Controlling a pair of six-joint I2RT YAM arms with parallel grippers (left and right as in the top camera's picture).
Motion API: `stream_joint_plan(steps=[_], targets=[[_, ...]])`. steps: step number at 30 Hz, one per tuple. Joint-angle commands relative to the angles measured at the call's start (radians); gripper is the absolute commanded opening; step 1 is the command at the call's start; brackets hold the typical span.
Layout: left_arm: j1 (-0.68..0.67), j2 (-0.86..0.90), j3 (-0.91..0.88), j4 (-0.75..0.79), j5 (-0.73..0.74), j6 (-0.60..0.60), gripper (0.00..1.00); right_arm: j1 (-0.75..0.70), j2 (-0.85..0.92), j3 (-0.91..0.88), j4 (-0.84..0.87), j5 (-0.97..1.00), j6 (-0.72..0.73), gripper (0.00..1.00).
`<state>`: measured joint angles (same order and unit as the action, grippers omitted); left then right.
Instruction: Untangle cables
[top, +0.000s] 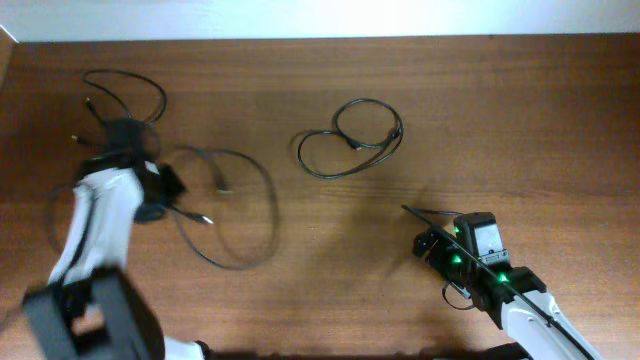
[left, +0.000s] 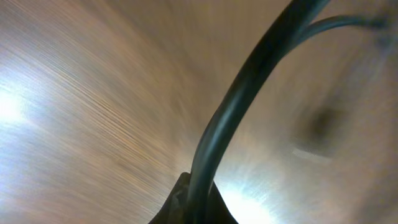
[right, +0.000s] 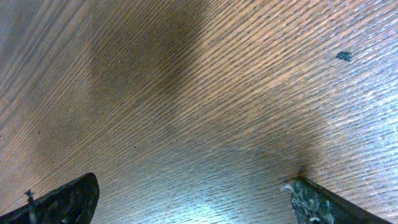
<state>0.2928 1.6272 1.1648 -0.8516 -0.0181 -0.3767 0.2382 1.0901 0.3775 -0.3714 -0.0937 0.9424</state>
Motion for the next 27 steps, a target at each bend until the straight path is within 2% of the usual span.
stream_joint_plan(steps=[1, 2, 4, 5, 10, 13, 14, 15, 16, 18, 20, 23, 24, 25, 26, 27], targets=[[0.179, -0.234, 0.061, 0.035, -0.085, 0.011, 0.0, -0.004, 0.012, -0.019, -0.011, 0.02, -0.003, 0.98], [0.245, -0.265, 0.061, 0.037, -0.147, -0.039, 0.0, -0.004, 0.012, -0.019, -0.011, 0.02, -0.003, 0.98], [0.405, -0.285, 0.061, 0.035, -0.162, -0.22, 0.0, -0.004, 0.012, -0.019, -0.011, 0.02, -0.003, 0.98], [0.489, -0.27, 0.061, 0.071, -0.161, -0.256, 0.0, -0.004, 0.012, -0.019, -0.011, 0.02, -0.003, 0.98], [0.571, -0.126, 0.06, 0.225, -0.153, -0.256, 0.0, -0.004, 0.012, -0.019, -0.01, 0.028, -0.002, 0.98], [0.575, 0.061, 0.06, 0.148, -0.144, -0.356, 0.0, -0.004, 0.013, -0.019, -0.01, 0.027, 0.001, 0.98], [0.587, 0.129, 0.06, 0.131, -0.138, -0.356, 0.23, -0.004, 0.026, -0.019, -0.009, 0.027, 0.001, 0.99], [0.591, 0.145, 0.06, 0.121, -0.122, -0.356, 0.99, -0.004, 0.037, -0.019, -0.005, 0.027, 0.006, 0.98], [0.594, 0.145, 0.06, 0.112, -0.099, -0.356, 0.99, -0.004, 0.048, -0.019, -0.005, 0.027, 0.027, 0.99], [0.595, 0.098, 0.066, 0.11, 0.083, -0.356, 0.99, -0.004, 0.079, -0.019, 0.014, 0.027, 0.043, 0.98], [0.594, -0.014, 0.08, 0.11, 0.325, -0.356, 0.99, -0.004, 0.091, -0.019, 0.016, 0.023, 0.042, 0.99], [0.563, -0.199, 0.08, 0.054, 0.51, -0.261, 0.99, -0.004, 0.091, -0.019, 0.016, 0.023, 0.042, 0.98], [0.504, -0.305, 0.08, -0.015, 0.695, -0.161, 0.99, -0.004, 0.091, -0.019, 0.016, 0.023, 0.042, 0.98], [0.437, -0.366, 0.08, -0.066, 0.804, -0.092, 0.99, -0.004, 0.091, -0.019, 0.016, 0.024, 0.042, 0.99], [0.367, -0.402, 0.08, -0.121, 0.805, -0.089, 0.99, -0.004, 0.091, -0.019, 0.016, 0.024, 0.042, 0.99], [0.274, -0.423, 0.08, -0.213, 0.804, -0.034, 0.99, -0.004, 0.091, -0.019, 0.017, 0.023, 0.042, 0.98]])
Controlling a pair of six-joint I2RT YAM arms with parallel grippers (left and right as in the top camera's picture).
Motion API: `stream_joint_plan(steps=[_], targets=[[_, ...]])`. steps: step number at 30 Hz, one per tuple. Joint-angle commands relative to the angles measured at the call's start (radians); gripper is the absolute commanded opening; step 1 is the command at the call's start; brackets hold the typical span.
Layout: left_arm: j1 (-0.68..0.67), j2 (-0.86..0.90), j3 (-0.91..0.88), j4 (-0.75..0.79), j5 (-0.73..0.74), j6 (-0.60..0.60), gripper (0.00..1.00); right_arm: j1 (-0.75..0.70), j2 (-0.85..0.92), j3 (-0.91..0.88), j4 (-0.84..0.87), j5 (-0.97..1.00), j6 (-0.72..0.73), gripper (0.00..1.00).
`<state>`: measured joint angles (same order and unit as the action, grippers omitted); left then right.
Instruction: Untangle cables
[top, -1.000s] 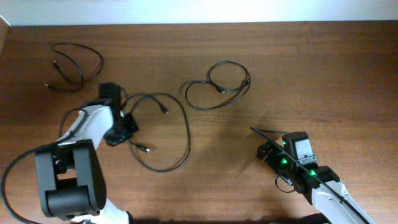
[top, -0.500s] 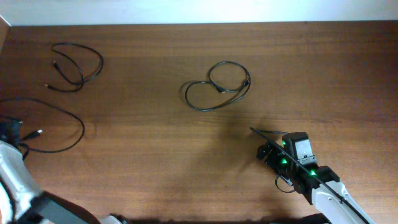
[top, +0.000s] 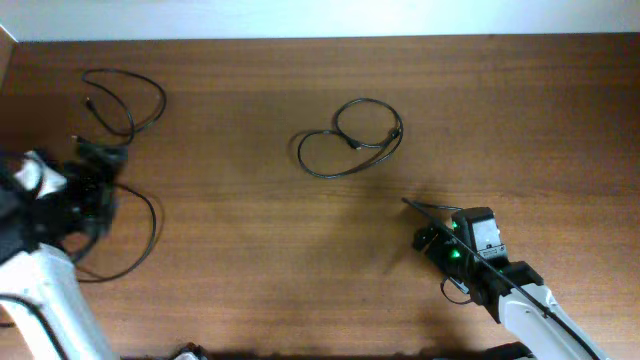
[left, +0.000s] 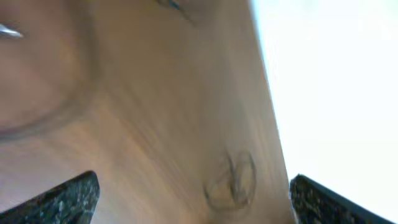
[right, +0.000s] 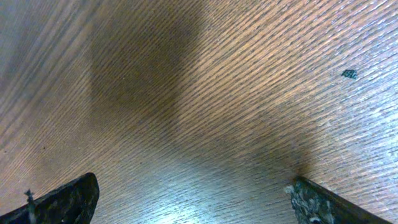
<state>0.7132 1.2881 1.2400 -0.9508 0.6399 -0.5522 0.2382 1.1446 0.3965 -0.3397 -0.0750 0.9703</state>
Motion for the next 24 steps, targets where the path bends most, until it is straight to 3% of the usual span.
stream_joint_plan(steps=[1, 3, 6, 8, 10, 12, 14, 16, 19, 22, 24], targets=[[-0.248, -0.098, 0.005, -0.185, 0.145, 0.262, 0.99, -0.004, 0.036, -0.038, 0.002, 0.0, 0.014, 0.99], [-0.427, -0.125, 0.005, -0.252, 0.065, 0.371, 0.99, -0.004, 0.036, -0.038, 0.017, -0.095, 0.014, 0.98], [-0.682, -0.348, 0.003, -0.324, -0.356, 0.355, 0.99, -0.004, 0.036, -0.038, -0.034, -0.132, 0.014, 0.98], [-0.698, -0.448, 0.003, -0.38, -0.535, 0.318, 0.99, -0.004, 0.036, -0.038, -0.079, -0.135, 0.009, 0.98], [-0.698, -0.527, 0.003, -0.459, -0.637, 0.318, 0.99, -0.004, 0.036, -0.036, -0.059, -0.153, -0.157, 0.99], [-0.698, -0.537, 0.003, -0.462, -0.621, 0.318, 0.99, -0.004, 0.034, 0.021, -0.062, -0.19, -0.288, 0.98], [-0.698, -0.537, 0.003, -0.41, -0.558, 0.317, 0.99, -0.004, 0.034, 0.11, -0.15, -0.18, -0.287, 0.99], [-0.698, -0.533, 0.003, -0.28, -0.338, 0.251, 0.99, -0.004, 0.032, 0.274, -0.291, -0.148, -0.36, 0.99], [-0.698, -0.479, 0.003, -0.236, -0.333, 0.265, 0.99, -0.004, -0.037, 0.514, -0.643, 0.14, -0.274, 0.99], [-0.781, -0.331, 0.003, -0.077, -0.352, 0.274, 0.99, -0.004, -0.254, 0.591, -0.751, 0.219, -0.202, 0.98], [-0.958, -0.165, 0.003, 0.1, -0.507, 0.271, 0.99, -0.004, -0.435, 0.591, -0.792, 0.222, -0.202, 0.98]])
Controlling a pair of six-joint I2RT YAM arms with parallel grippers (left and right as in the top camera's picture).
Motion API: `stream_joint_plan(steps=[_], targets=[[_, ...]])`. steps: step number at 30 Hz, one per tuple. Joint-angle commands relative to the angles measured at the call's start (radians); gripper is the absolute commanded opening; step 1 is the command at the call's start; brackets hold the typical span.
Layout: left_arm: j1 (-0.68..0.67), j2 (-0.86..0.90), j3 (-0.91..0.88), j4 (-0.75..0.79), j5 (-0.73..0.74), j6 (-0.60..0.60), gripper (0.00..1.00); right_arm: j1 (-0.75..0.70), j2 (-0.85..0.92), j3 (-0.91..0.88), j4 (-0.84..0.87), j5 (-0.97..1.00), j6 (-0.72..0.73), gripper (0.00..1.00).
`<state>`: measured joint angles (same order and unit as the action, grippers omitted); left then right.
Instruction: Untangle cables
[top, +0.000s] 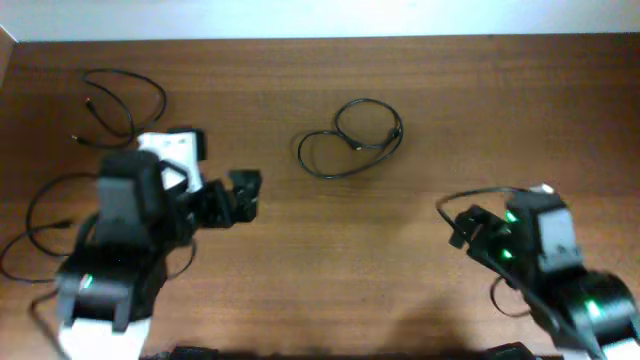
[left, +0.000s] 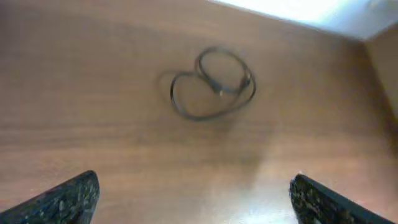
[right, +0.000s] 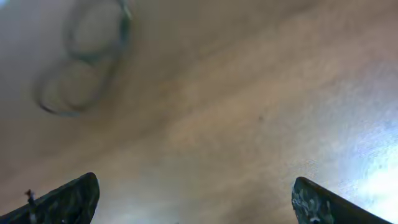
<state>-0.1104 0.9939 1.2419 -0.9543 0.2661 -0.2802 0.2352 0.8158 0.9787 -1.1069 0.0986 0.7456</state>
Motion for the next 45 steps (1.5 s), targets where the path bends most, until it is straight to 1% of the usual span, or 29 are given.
stream_joint_plan(steps=[1, 3, 5, 6, 7, 8, 9, 12, 15, 16, 18, 19, 21, 22, 23, 25, 26, 28, 29, 30, 31, 33, 34, 37, 38, 41, 43, 44, 45], targets=[[-0.24, 0.252, 0.004, 0.213, -0.208, -0.004, 0.99, -0.001, -0.179, 0.009, -0.048, 0.049, 0.023, 0.98], [-0.396, 0.507, 0.037, 0.401, -0.289, -0.005, 0.99, -0.001, -0.256, 0.009, -0.094, 0.048, 0.023, 0.99], [-0.488, 0.719, 0.057, 0.607, -0.353, 0.149, 0.99, -0.001, -0.264, 0.008, -0.147, 0.048, 0.022, 0.98], [-0.522, 0.82, 0.057, 0.72, -0.353, 0.359, 0.99, -0.001, -0.264, 0.008, -0.172, 0.047, 0.022, 0.98], [-0.553, 0.918, 0.057, 0.803, -0.357, 0.638, 0.99, -0.001, -0.264, 0.008, -0.201, 0.047, 0.022, 0.98], [-0.564, 1.007, 0.057, 0.885, -0.369, 0.862, 0.99, -0.001, -0.264, 0.008, -0.232, 0.043, 0.023, 0.98], [-0.563, 1.057, 0.057, 0.953, -0.369, 0.926, 0.99, -0.001, -0.264, 0.008, -0.245, 0.036, 0.023, 0.98], [-0.53, 1.156, 0.057, 1.141, -0.336, 0.928, 0.99, -0.001, -0.264, 0.008, -0.272, 0.017, 0.023, 0.98], [-0.486, 1.207, 0.057, 1.197, -0.229, 0.922, 0.99, -0.001, -0.264, 0.008, -0.272, 0.018, 0.023, 0.98], [-0.46, 1.217, 0.057, 1.197, -0.195, 0.865, 0.99, -0.001, -0.264, 0.008, -0.272, 0.018, 0.023, 0.98], [-0.405, 1.232, 0.057, 1.208, -0.047, 0.712, 0.99, -0.001, -0.264, 0.008, -0.272, 0.018, 0.023, 0.99], [-0.393, 1.24, 0.057, 1.208, 0.01, 0.679, 0.99, -0.001, -0.264, 0.008, -0.272, 0.018, 0.023, 0.98], [-0.383, 1.301, 0.057, 1.205, 0.027, 0.67, 0.99, -0.001, -0.264, 0.008, -0.272, 0.018, 0.023, 0.98], [-0.384, 1.336, 0.057, 1.194, 0.027, 0.67, 0.8, -0.001, -0.264, 0.008, -0.272, 0.018, 0.023, 0.99], [-0.384, 1.344, 0.057, 1.183, 0.027, 0.67, 0.49, -0.001, -0.264, 0.008, -0.272, 0.018, 0.022, 0.98], [-0.384, 1.335, 0.057, 1.158, 0.023, 0.67, 0.0, -0.001, -0.264, 0.008, -0.272, 0.018, 0.023, 0.98], [-0.377, 1.311, 0.057, 1.13, 0.011, 0.669, 0.0, -0.001, -0.264, 0.008, -0.272, 0.018, 0.022, 0.99], [-0.345, 1.189, 0.057, 0.973, -0.022, 0.666, 0.0, -0.001, -0.264, 0.008, -0.272, 0.018, 0.023, 0.98], [-0.338, 1.093, 0.057, 0.866, -0.097, 0.626, 0.0, -0.001, -0.264, 0.008, -0.272, 0.018, 0.023, 0.98], [-0.335, 0.966, 0.057, 0.739, -0.236, 0.606, 0.0, -0.001, -0.264, 0.008, -0.272, 0.018, 0.023, 0.98], [-0.325, 0.862, 0.057, 0.66, -0.338, 0.606, 0.0, -0.001, -0.264, 0.008, -0.272, 0.018, 0.023, 0.98], [-0.28, 0.703, 0.057, 0.574, -0.506, 0.606, 0.0, -0.001, -0.264, 0.008, -0.272, 0.018, 0.023, 0.98], [-0.249, 0.669, 0.057, 0.541, -0.529, 0.605, 0.0, -0.001, -0.264, 0.008, -0.272, 0.018, 0.023, 0.98], [-0.069, 0.685, 0.048, 0.488, -0.52, 0.469, 0.0, -0.001, -0.264, 0.008, -0.272, 0.018, 0.022, 0.98], [-0.011, 0.707, 0.047, 0.484, -0.436, 0.445, 0.0, -0.001, -0.264, 0.008, -0.272, 0.018, 0.023, 0.98], [0.068, 0.796, 0.047, 0.485, -0.399, 0.446, 0.0, -0.001, -0.264, 0.008, -0.272, 0.018, 0.023, 0.99], [0.069, 0.843, 0.047, 0.504, -0.363, 0.446, 0.0, -0.001, -0.264, 0.008, -0.272, 0.018, 0.023, 0.99], [0.069, 0.859, 0.047, 0.517, -0.327, 0.445, 0.22, -0.001, -0.264, 0.008, -0.272, 0.018, 0.023, 0.98], [0.069, 0.859, 0.05, 0.534, -0.304, 0.444, 0.99, -0.001, -0.264, 0.008, -0.272, 0.018, 0.022, 0.98]])
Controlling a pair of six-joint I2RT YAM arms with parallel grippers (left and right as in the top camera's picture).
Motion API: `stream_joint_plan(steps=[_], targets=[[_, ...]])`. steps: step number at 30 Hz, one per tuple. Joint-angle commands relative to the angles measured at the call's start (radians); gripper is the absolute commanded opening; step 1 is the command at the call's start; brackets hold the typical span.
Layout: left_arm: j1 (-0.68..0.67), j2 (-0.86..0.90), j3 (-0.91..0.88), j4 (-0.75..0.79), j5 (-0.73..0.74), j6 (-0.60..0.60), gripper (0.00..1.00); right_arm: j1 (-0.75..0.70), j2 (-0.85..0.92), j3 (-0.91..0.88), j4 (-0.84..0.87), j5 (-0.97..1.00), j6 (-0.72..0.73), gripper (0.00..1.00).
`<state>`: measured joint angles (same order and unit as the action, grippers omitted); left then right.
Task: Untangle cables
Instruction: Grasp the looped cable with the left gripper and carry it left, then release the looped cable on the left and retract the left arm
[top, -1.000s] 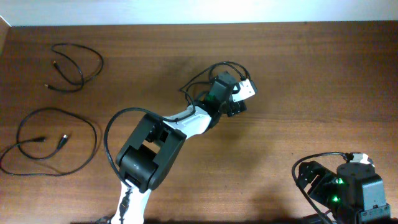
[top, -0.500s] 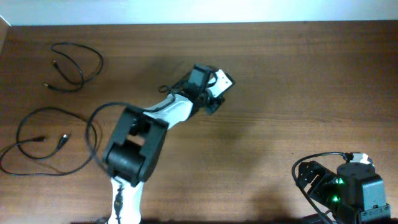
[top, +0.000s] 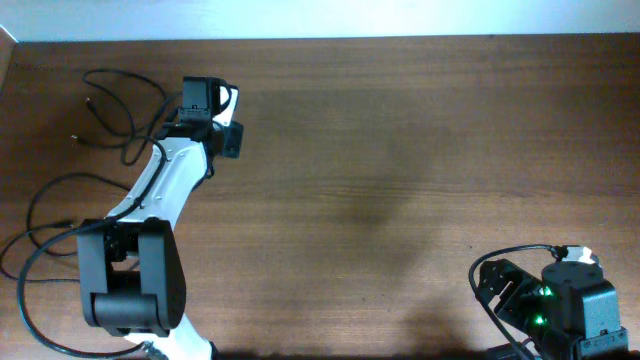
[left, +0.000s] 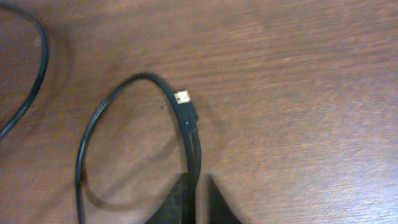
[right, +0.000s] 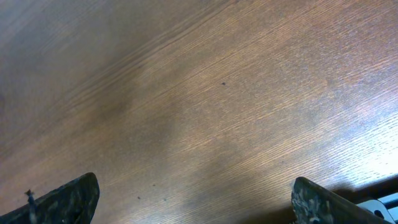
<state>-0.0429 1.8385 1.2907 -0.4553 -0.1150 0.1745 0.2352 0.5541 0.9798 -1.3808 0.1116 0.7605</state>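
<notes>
My left gripper (left: 198, 186) is shut on a black cable (left: 186, 134) low over the table. That cable's gold-tipped plug (left: 184, 97) lies just ahead of the fingers, and its loop curls round to the left. Overhead, the left gripper (top: 222, 132) is at the far left of the table, beside a thin looped cable (top: 125, 95). Another black cable (top: 45, 215) sprawls along the left edge. My right gripper (top: 495, 285) stands open at the near right corner, and the right gripper (right: 193, 186) has only bare wood between its fingers.
The brown wooden table (top: 400, 150) has a white wall along its far edge. A stretch of a second cable (left: 38, 68) crosses the upper left of the left wrist view. The left arm (top: 150, 200) lies over the left part of the table.
My left gripper was open, raised left of centre. Now it is at the far left, shut on a black cable. The coiled cable is gone from mid-table. The right arm has drawn back to the near right corner.
At first my left gripper was shut on a cable at the left, a wide loop lying beside it. Then it was open at the left edge. Then both grippers were raised, open, with the coiled cable in mid-table. Now the left holds a cable at the far left.
</notes>
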Motion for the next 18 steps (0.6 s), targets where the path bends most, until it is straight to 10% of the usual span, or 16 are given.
stream_joint_plan(steps=[1, 12, 18], targets=[[0.002, 0.011, 0.009, 0.034, 0.093, -0.014, 0.99, -0.001, -0.003, 0.007, 0.002, 0.005, 0.008, 0.99], [0.002, -0.729, -0.009, -0.405, 0.113, -0.22, 0.99, -0.001, -0.003, 0.007, 0.002, 0.005, 0.007, 0.99], [0.002, -1.228, -0.342, -0.491, 0.087, -0.235, 0.99, -0.001, -0.003, 0.007, 0.002, 0.005, 0.008, 0.98]])
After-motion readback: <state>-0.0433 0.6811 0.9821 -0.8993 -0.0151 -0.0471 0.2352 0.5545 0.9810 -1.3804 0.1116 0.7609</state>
